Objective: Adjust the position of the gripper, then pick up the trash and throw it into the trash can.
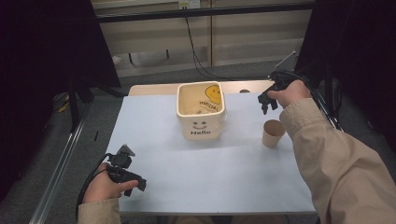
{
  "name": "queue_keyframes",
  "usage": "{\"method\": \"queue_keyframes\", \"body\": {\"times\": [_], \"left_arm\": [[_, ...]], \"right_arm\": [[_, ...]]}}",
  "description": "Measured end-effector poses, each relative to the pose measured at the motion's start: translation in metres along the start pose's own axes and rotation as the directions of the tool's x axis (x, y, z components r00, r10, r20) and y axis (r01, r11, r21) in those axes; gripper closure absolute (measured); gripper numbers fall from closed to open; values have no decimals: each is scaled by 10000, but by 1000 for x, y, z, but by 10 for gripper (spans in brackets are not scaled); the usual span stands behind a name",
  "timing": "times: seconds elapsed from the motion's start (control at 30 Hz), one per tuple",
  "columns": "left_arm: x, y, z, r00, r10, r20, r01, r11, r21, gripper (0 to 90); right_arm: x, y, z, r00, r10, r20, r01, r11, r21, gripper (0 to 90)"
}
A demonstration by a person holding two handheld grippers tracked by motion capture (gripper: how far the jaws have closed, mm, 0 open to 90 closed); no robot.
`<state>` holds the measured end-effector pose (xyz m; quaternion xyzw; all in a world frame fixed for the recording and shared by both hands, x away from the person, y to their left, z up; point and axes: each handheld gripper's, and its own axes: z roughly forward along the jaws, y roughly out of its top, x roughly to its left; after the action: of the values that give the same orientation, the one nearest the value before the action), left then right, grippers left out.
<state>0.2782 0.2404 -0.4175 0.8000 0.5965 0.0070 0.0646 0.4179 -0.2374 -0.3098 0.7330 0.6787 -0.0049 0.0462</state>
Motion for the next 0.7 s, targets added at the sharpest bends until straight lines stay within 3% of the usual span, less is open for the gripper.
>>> {"method": "queue_keyframes", "body": {"times": [0.03, 0.3, 0.7], "left_arm": [[0, 0, 0, 9999, 137, -100, -137, 9999, 1, 59], [0, -1, 0, 9999, 48, -95, -49, 10000, -62, 59], [0, -1, 0, 9999, 115, -76, -115, 9999, -5, 59]], "right_arm": [[0, 0, 0, 10000, 49, -4, -49, 10000, -7, 54], [6, 0, 6, 9998, -64, 171, 64, 10000, -29, 51], [-1, -4, 37, 10000, 46, 8, -46, 10000, -42, 54]]}}
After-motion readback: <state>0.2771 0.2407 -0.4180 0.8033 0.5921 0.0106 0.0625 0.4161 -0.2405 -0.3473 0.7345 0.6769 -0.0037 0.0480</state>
